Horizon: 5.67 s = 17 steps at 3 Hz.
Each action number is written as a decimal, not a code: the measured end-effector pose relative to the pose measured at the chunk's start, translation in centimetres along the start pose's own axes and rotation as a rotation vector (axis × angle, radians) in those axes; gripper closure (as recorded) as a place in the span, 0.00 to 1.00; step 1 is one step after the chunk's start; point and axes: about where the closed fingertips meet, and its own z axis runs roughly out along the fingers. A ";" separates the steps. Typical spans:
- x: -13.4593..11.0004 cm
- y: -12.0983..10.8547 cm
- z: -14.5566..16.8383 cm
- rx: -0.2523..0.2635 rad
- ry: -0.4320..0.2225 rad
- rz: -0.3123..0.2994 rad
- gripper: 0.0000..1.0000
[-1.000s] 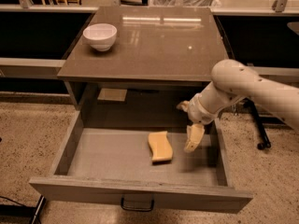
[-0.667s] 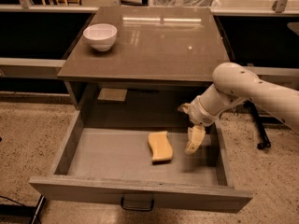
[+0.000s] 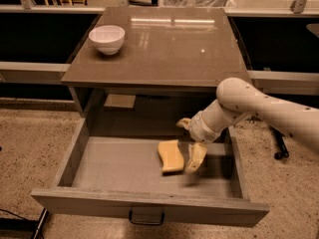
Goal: Pick sponge from top drawer and place on counter
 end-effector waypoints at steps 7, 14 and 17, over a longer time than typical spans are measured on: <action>-10.8 1.6 -0.9 -0.106 -0.145 -0.264 1.00; -24.5 -3.2 -21.8 0.114 0.019 -0.473 1.00; -18.4 -19.8 -21.8 0.347 -0.143 -0.302 0.82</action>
Offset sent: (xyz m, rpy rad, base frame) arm -0.0308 0.0790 -0.0396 0.1060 0.0308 0.1511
